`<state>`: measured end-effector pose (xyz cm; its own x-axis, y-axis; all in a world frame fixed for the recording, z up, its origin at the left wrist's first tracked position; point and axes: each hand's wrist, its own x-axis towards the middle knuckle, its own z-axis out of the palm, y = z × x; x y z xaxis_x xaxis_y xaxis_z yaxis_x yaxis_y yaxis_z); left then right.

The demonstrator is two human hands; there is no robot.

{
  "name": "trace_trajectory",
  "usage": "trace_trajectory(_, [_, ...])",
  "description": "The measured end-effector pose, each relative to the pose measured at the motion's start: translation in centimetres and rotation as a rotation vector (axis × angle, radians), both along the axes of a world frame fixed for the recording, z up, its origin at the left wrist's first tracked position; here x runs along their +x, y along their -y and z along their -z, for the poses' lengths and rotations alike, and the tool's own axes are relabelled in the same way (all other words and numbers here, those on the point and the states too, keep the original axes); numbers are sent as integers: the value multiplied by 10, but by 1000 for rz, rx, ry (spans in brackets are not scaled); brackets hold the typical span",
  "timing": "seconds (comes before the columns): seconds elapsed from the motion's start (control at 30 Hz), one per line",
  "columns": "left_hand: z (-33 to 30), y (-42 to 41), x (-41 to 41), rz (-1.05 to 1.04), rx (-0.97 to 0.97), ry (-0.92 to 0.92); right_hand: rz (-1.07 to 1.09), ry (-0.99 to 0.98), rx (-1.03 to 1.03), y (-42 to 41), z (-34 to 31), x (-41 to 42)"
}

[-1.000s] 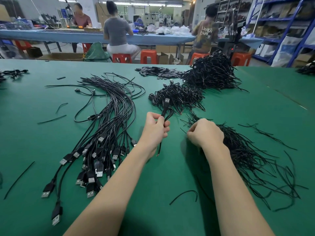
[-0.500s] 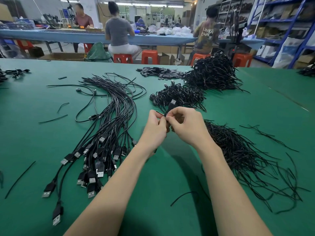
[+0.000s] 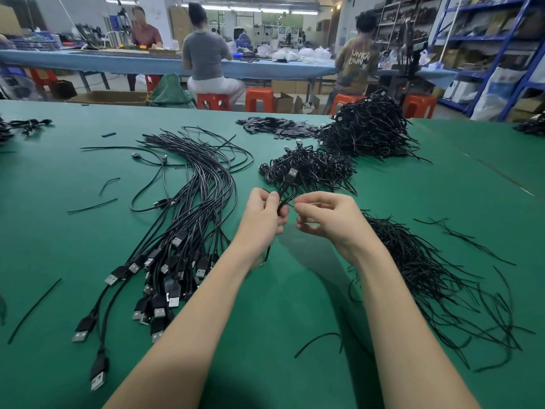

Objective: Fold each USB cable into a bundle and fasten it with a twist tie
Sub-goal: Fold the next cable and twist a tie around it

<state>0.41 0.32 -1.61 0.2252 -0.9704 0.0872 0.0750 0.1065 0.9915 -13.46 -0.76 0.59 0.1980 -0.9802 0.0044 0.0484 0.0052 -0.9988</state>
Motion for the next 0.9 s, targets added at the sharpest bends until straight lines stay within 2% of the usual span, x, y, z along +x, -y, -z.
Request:
trace_trajectory(0.17, [0, 1, 3, 64, -16, -163, -122, 205, 338, -1, -1, -14])
trace_trajectory(0.27, [-1, 2, 3, 111, -15, -220, -139, 223, 394, -2, 2, -12])
trace_trajectory(0.37, [-1, -4, 7, 239, 8, -202, -91, 128, 389, 1, 5, -11])
trace_trajectory(0.43, [-2, -9, 10, 351, 34, -86, -45, 42, 328, 3, 8, -14])
trace_trajectory(0.53, [-7, -15, 13, 542, 62, 102, -34, -59, 129, 6, 10, -26])
trace_trajectory(0.63, [-11, -17, 16, 622, 51, 310, -70, -116, -27, 6, 11, -40])
trace_trajectory(0.7, [-12, -17, 19, 667, 42, 364, -107, -182, -93, 6, 10, -46])
trace_trajectory(0.8, [-11, -15, 20, 663, 72, 476, -128, -378, -217, 7, 4, -45])
trace_trajectory(0.9, [-2, -9, 13, 491, 67, 618, -67, -592, -385, 7, -2, -29])
